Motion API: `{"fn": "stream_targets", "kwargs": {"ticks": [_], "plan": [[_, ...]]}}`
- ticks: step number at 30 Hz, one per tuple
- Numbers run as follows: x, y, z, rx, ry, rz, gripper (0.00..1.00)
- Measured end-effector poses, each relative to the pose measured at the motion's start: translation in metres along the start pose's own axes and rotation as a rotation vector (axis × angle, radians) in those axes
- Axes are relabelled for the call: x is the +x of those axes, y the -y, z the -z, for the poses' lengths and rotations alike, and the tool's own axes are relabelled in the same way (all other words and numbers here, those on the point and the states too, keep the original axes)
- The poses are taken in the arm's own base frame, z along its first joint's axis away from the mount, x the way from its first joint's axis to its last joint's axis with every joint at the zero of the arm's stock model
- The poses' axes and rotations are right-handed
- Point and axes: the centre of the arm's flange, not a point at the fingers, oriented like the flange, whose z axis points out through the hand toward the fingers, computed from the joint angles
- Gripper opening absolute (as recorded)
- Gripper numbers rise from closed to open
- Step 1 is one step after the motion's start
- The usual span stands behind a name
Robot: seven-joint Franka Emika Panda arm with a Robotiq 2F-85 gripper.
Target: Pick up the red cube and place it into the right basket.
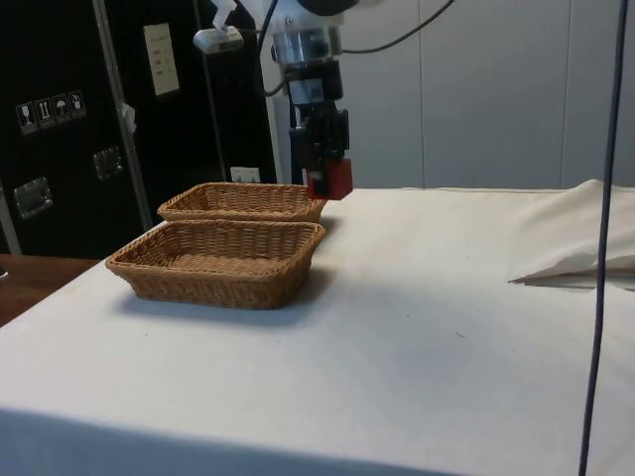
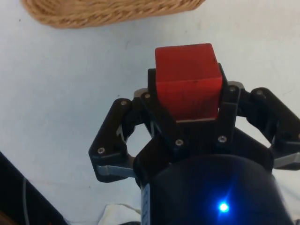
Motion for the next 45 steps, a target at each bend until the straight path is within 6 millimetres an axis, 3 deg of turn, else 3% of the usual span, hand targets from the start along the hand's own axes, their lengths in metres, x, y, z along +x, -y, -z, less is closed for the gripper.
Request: {"fn": "stream_targets", "kwargs": {"ticks": [32,45], "plan": [[0.064,-0.064,0.006,-0.034,-0.062,-0.031,0.01],[0.091,-0.090,-0.017,-0.022,-0.077,-0.050,0.01]]}}
